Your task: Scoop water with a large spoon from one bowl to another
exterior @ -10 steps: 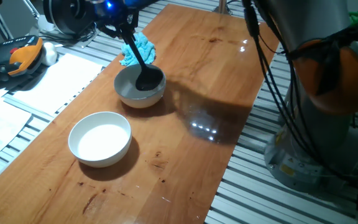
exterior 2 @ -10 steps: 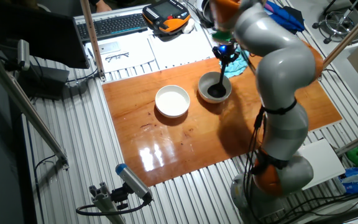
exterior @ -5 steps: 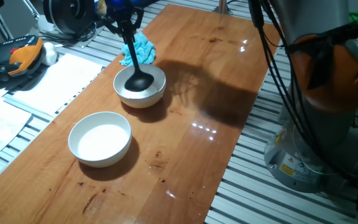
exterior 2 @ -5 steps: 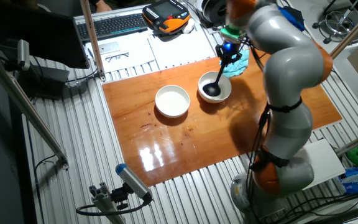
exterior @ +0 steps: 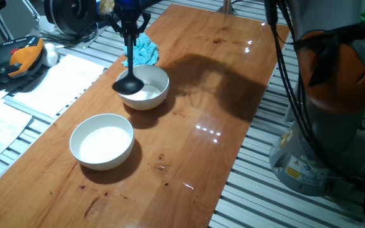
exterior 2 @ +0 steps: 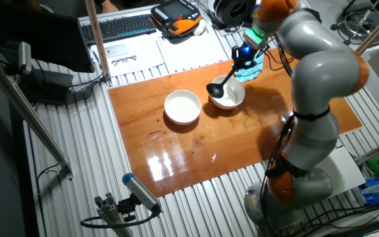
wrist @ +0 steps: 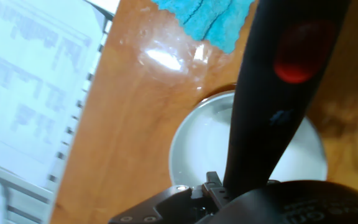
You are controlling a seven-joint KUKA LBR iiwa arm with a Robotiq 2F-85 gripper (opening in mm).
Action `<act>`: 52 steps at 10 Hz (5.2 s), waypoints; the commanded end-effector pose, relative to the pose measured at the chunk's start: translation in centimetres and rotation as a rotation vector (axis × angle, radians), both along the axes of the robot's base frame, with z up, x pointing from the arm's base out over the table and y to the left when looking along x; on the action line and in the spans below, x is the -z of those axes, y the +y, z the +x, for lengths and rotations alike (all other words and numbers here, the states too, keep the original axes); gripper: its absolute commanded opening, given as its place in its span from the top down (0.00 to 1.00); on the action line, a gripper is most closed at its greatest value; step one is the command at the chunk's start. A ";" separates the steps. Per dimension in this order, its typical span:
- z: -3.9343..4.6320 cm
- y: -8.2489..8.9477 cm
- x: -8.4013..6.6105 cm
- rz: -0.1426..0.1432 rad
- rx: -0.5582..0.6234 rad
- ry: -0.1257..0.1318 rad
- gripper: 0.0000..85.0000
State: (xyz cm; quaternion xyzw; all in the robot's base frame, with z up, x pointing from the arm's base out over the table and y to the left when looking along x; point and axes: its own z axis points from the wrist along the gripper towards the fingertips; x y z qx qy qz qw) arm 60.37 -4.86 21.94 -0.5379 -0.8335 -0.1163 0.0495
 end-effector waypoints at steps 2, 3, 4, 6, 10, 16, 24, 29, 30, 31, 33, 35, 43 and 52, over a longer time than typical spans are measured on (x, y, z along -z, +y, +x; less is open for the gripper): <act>-0.08 0.5 0.2 0.002 0.035 -0.013 1.00; -0.09 0.8 0.2 -0.003 0.032 -0.003 1.00; -0.13 1.0 0.3 -0.023 0.021 0.010 1.00; -0.17 1.4 0.4 -0.034 0.019 0.031 1.00; -0.57 2.4 0.6 -0.051 0.035 0.060 1.00; -1.99 4.6 0.9 -0.115 0.024 0.092 1.00; -3.44 6.6 1.6 -0.072 0.132 0.113 1.00; -3.79 7.1 1.9 -0.072 0.191 0.115 1.00; -3.89 7.4 2.1 -0.069 0.200 0.117 1.00; -3.96 7.6 2.3 -0.063 0.216 0.121 1.00; -4.18 8.2 2.8 -0.066 0.244 0.119 1.00; -4.43 8.6 3.2 -0.074 0.260 0.111 1.00; -4.54 8.9 3.5 -0.097 0.276 0.106 1.00; -4.50 8.9 3.5 -0.121 0.241 0.122 1.00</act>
